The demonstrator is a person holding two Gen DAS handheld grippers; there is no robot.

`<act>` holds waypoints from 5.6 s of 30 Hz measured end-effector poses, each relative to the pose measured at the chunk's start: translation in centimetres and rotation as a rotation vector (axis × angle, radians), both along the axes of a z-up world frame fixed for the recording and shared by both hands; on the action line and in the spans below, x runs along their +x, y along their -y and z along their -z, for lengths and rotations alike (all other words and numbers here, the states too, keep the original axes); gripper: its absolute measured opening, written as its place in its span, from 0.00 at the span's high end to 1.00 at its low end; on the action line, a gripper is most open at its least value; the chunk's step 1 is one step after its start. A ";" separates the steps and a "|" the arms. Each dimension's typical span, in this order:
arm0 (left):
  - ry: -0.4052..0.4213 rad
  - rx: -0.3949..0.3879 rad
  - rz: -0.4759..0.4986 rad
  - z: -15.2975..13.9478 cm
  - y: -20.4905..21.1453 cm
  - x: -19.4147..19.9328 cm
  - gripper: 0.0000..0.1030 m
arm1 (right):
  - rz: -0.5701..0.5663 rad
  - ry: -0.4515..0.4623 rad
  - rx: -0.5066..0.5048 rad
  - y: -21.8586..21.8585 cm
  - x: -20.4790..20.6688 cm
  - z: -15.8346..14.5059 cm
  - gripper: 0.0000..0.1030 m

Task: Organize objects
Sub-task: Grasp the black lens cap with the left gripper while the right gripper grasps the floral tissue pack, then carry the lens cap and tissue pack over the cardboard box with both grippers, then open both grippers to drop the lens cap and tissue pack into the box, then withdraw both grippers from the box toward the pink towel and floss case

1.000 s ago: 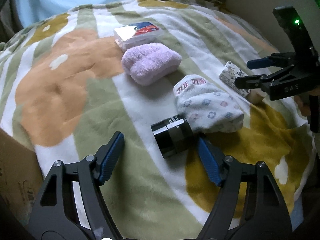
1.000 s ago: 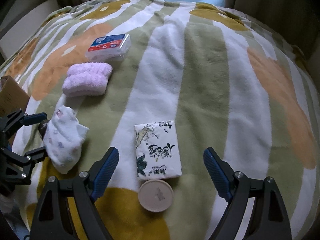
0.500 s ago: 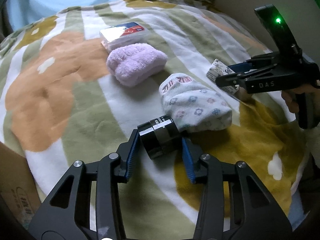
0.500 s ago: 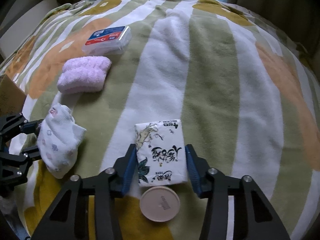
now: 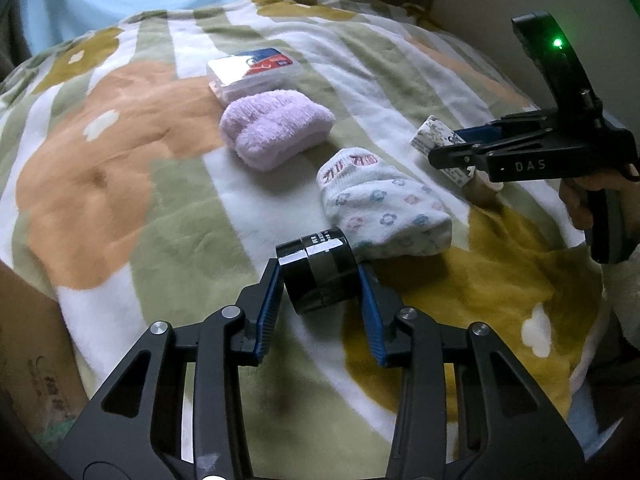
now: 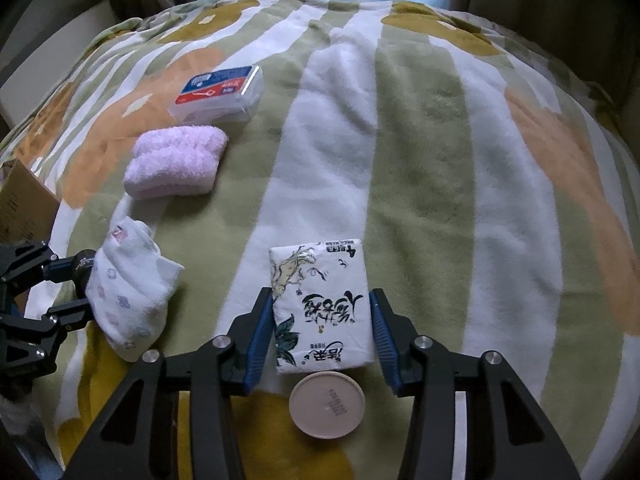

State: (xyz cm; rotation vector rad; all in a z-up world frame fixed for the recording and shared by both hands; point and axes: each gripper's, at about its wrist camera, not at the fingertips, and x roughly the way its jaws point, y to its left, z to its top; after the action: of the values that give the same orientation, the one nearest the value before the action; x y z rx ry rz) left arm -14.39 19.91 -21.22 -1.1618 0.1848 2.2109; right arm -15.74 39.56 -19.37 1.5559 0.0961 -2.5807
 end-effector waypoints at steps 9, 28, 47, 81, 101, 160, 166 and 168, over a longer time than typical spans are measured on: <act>-0.012 0.048 -0.040 -2.1 1.5 0.8 0.67 | -0.005 -0.029 -0.008 0.7 0.7 -1.8 0.58; -0.148 0.113 -0.064 -10.6 3.5 3.9 0.67 | -0.018 -0.118 0.007 3.7 3.7 -8.6 0.58; -0.263 0.110 -0.186 -17.6 12.2 5.5 0.67 | -0.095 -0.209 -0.021 12.3 4.4 -15.6 0.58; -0.190 0.046 -0.505 -12.7 35.9 3.7 0.67 | -0.428 -0.080 -0.053 38.3 0.6 -11.1 0.58; -0.113 0.056 -0.542 -8.0 38.4 4.6 0.67 | -0.479 0.014 -0.023 42.9 1.2 -6.2 0.58; -0.235 0.070 -0.532 -15.8 34.9 8.3 0.00 | -0.335 -0.104 -0.111 36.4 2.8 -13.5 0.18; -0.253 0.085 -0.488 -18.0 31.5 7.8 0.00 | -0.279 -0.161 -0.098 32.7 3.9 -16.2 0.18; -0.254 0.091 -0.467 -18.6 30.1 7.5 0.00 | -0.256 -0.175 -0.099 31.3 4.2 -16.9 0.18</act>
State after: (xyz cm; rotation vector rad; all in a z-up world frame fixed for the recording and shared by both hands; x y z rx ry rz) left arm -6.89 -10.23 -2.62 -0.9402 -0.0955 2.7439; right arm -11.52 8.23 -2.48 1.1964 0.1699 -2.4717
